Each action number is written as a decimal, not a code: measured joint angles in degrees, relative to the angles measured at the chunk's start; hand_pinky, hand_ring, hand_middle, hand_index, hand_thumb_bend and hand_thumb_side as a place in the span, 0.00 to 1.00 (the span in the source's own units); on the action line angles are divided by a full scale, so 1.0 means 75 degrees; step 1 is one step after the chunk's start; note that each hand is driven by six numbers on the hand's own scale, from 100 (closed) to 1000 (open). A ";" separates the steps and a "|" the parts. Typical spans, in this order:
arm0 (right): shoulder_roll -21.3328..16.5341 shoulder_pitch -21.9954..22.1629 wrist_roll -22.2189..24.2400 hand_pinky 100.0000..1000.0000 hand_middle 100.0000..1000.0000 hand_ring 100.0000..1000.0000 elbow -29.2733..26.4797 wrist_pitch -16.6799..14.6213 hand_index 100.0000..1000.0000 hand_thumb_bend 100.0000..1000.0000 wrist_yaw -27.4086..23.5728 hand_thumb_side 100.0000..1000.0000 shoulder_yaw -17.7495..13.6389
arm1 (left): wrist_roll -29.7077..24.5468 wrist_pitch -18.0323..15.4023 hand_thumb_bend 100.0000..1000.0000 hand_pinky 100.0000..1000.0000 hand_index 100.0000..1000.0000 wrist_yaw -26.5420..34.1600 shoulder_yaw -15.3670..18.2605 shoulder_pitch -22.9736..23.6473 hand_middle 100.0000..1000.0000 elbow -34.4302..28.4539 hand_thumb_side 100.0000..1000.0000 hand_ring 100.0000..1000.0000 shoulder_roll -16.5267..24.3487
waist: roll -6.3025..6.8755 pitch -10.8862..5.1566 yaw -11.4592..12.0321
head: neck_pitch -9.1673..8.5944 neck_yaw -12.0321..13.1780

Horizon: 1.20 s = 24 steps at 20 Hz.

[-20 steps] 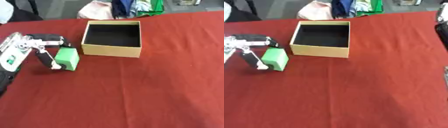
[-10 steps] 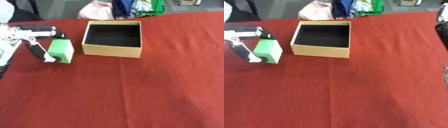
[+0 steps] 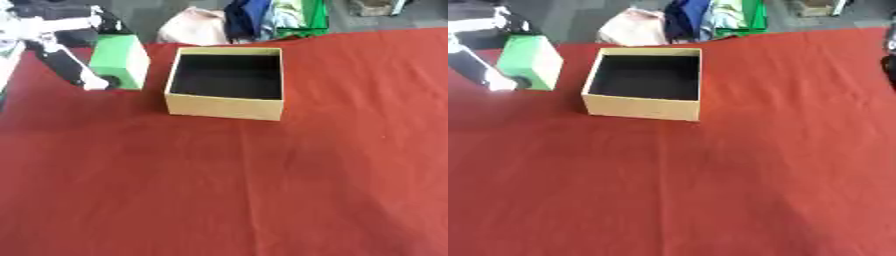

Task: Pick up objects on the table and place them in the box.

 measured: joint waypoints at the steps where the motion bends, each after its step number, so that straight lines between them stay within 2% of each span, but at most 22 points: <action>1: 0.0001 -0.0001 0.0000 0.62 0.61 0.59 -0.0001 0.0000 0.79 0.00 0.0000 0.36 0.0000 | 0.0074 0.0002 0.10 0.71 0.77 0.0000 0.0000 -0.0043 0.60 -0.0001 0.00 0.63 -0.0044 | 0.0001 0.0000 -0.0031 | -0.0010 0.0017; 7: 0.0011 -0.0018 0.0002 0.62 0.61 0.59 -0.0008 -0.0001 0.79 0.00 0.0000 0.36 0.0003 | 0.0876 -0.0056 0.09 0.71 0.78 -0.0070 0.0023 -0.0352 0.60 0.0051 0.00 0.62 -0.0407 | 0.0048 0.0000 -0.0172 | -0.0051 0.0143; 8: 0.0021 -0.0041 0.0004 0.62 0.61 0.59 -0.0011 -0.0002 0.79 0.00 0.0000 0.36 0.0004 | 0.1089 -0.0097 0.05 0.70 0.78 -0.0092 0.0023 -0.0392 0.60 0.0075 0.00 0.62 -0.0477 | 0.0048 0.0000 -0.0201 | -0.0055 0.0172; 14: 0.0123 -0.0157 0.0047 0.62 0.61 0.59 -0.0050 -0.0028 0.78 0.00 -0.0001 0.37 0.0058 | 0.2488 -0.0599 0.02 0.68 0.78 -0.0099 0.0018 -0.0493 0.61 0.0407 0.00 0.62 -0.0836 | 0.0118 0.0000 -0.0497 | -0.0081 0.0384; 16: 0.0151 -0.0200 0.0068 0.62 0.61 0.59 -0.0055 -0.0027 0.78 0.00 -0.0002 0.37 0.0094 | 0.2897 -0.0798 0.06 0.67 0.79 -0.0138 0.0021 -0.0514 0.62 0.0642 0.00 0.62 -0.0954 | 0.0135 0.0000 -0.0635 | -0.0081 0.0467; 19: 0.0195 -0.0212 0.0085 0.62 0.61 0.59 -0.0069 -0.0036 0.78 0.00 -0.0008 0.37 0.0103 | 0.3343 -0.1066 0.02 0.67 0.79 -0.0341 0.0044 -0.0526 0.62 0.1021 0.00 0.62 -0.1039 | 0.0147 0.0000 -0.0758 | -0.0078 0.0556; 23: 0.0198 -0.0275 0.0097 0.62 0.61 0.59 -0.0090 -0.0041 0.79 0.00 -0.0044 0.37 0.0141 | 0.3788 -0.1478 0.09 0.66 0.82 -0.0499 0.0168 -0.0535 0.64 0.1476 0.00 0.66 -0.1150 | 0.0188 0.0008 -0.0906 | -0.0077 0.0665; 24: 0.0200 -0.0277 0.0104 0.61 0.61 0.59 -0.0092 -0.0042 0.79 0.00 -0.0061 0.37 0.0142 | 0.3881 -0.1632 0.15 0.67 0.82 -0.0534 0.0186 -0.0538 0.65 0.1564 0.00 0.67 -0.1162 | 0.0208 0.0008 -0.0961 | -0.0077 0.0694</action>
